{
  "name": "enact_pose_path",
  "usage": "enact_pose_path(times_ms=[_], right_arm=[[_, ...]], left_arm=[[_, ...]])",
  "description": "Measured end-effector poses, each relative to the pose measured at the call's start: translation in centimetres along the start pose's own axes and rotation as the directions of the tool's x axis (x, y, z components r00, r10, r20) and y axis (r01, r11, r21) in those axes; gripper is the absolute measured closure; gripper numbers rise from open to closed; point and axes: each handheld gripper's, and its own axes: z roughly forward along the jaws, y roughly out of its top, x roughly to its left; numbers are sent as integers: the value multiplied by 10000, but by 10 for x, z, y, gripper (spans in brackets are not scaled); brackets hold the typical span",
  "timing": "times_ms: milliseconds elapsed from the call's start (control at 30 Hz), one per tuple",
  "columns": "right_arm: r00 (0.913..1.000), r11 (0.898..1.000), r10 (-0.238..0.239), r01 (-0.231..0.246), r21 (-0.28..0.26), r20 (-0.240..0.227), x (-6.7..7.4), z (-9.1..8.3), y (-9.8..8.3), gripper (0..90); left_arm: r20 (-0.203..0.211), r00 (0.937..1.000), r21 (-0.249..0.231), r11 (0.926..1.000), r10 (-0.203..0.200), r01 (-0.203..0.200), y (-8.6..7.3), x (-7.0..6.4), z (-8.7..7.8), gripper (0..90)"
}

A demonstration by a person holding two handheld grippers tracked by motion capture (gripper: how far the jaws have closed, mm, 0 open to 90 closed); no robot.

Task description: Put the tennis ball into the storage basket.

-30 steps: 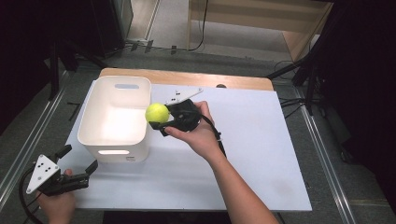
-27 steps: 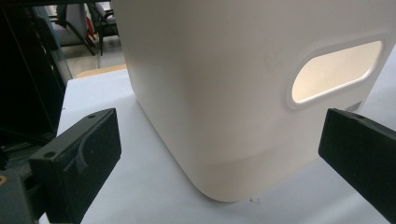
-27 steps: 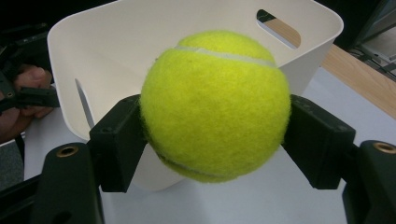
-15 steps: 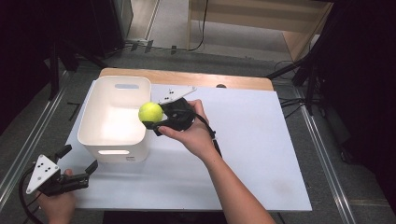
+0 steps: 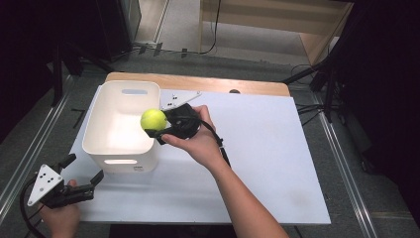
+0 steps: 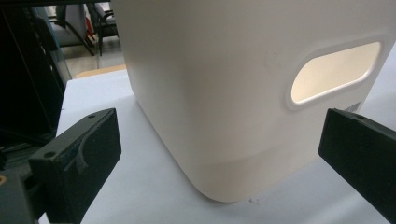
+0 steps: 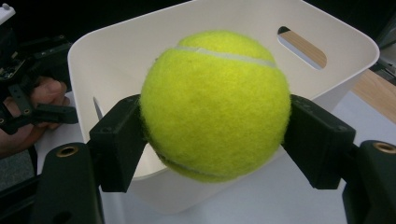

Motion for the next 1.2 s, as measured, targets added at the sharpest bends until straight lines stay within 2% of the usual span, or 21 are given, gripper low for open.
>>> enact_pose_path(times_ms=[700, 800, 967, 1033, 1133, 1200], right_arm=[[9991, 9999, -63, 70, 158, -424, 8, 18, 2, 247], [9986, 9997, 2, 11, 245, -525, 8, 20, 1, 245], [9959, 9991, 370, -354, 219, -821, 6, 22, -1, 238], [9961, 9993, 368, -357, 147, -801, 6, 22, -1, 218], [9956, 9992, 390, -392, -8, -848, 8, 20, 0, 142], [9959, 9997, 241, -248, -75, -871, 9, 19, 1, 119]], left_arm=[[-6, 10000, -8, 10000, -24, 24, 0, 0, 0, 0], [-3, 10000, -17, 10000, -23, 23, 0, 0, 0, 0], [-5, 10000, -20, 10000, -33, 33, 0, 0, 0, 0], [-4, 10000, -14, 10000, -28, 28, 0, 0, 0, 0], [-18, 10000, -12, 10000, -44, 44, 0, 0, 0, 0], [-13, 10000, -12, 10000, -28, 28, 0, 0, 0, 0]])
